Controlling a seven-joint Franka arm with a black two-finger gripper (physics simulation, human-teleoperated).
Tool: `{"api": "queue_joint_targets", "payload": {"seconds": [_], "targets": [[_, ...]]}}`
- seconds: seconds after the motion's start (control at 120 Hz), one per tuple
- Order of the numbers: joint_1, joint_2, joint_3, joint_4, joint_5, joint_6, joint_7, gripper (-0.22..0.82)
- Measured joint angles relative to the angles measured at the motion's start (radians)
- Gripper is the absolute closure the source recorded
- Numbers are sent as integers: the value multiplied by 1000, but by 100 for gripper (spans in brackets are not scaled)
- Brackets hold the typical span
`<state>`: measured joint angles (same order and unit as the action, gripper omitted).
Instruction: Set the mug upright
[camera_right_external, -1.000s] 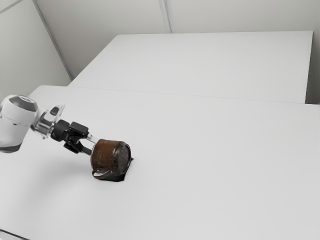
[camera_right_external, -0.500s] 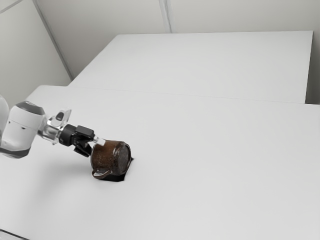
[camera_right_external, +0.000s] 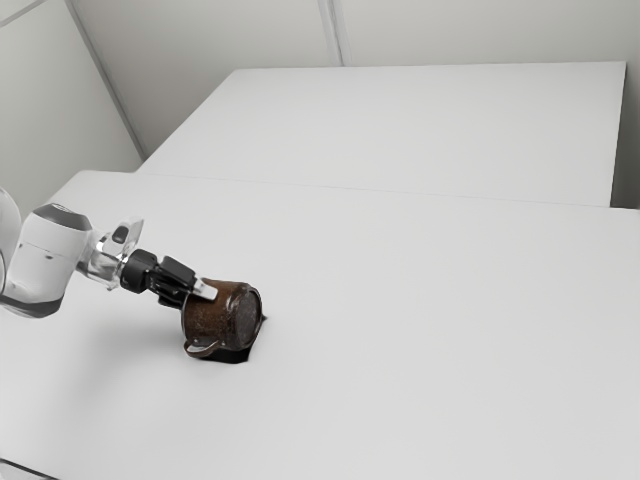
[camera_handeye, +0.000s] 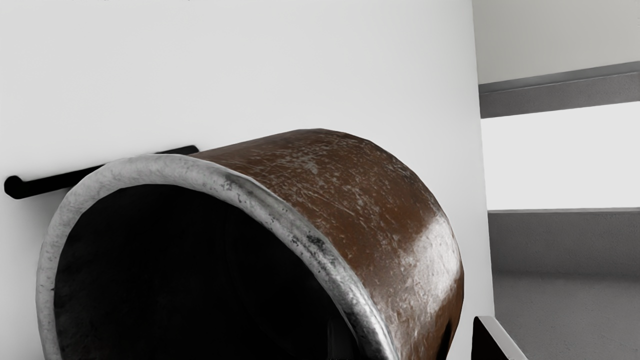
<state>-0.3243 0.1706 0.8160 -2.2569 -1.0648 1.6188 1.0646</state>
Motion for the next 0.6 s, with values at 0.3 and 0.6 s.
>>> {"api": "queue_joint_targets", "payload": {"seconds": [0.3, 0.6], "targets": [[-5, -3, -2, 1, -8, 3, 21, 65], [-8, -61, -100, 41, -12, 37, 25, 76]]}}
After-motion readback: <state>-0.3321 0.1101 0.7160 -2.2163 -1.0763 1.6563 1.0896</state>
